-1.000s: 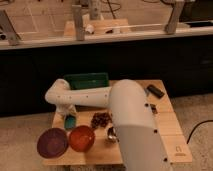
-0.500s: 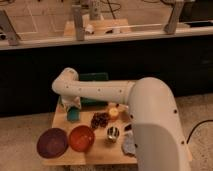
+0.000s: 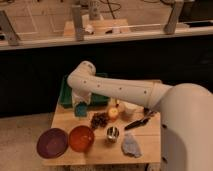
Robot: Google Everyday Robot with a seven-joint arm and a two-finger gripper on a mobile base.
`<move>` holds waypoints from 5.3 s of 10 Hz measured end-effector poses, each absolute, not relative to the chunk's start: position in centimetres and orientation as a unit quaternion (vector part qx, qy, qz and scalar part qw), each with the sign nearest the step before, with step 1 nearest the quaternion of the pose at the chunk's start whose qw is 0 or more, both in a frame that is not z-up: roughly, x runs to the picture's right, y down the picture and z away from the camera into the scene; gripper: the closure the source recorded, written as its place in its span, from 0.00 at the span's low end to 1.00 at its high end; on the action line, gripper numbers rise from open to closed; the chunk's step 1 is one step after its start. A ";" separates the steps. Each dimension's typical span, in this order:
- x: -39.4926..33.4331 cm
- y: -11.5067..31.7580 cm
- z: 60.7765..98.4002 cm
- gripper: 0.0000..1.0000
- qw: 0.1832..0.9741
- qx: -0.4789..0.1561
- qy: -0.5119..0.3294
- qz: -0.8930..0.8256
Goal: Wipe red bowl with sponge
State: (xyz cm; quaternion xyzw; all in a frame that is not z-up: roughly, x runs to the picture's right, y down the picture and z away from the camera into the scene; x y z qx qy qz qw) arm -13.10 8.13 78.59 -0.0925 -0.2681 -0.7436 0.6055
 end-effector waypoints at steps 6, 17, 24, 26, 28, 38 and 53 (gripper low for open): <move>-14.5 13.9 75.8 0.61 0.587 -0.083 -0.277 -0.756; -14.3 15.9 74.3 1.00 0.549 -0.062 -0.295 -0.780; -15.7 19.8 73.2 1.00 0.507 -0.024 -0.302 -0.807; -16.0 20.4 73.4 1.00 0.496 -0.014 -0.308 -0.812; -15.8 21.0 73.8 1.00 0.491 -0.008 -0.311 -0.813; -13.4 21.6 73.8 1.00 0.484 -0.006 -0.298 -0.823; -17.3 21.7 72.9 1.00 0.436 0.029 -0.308 -0.845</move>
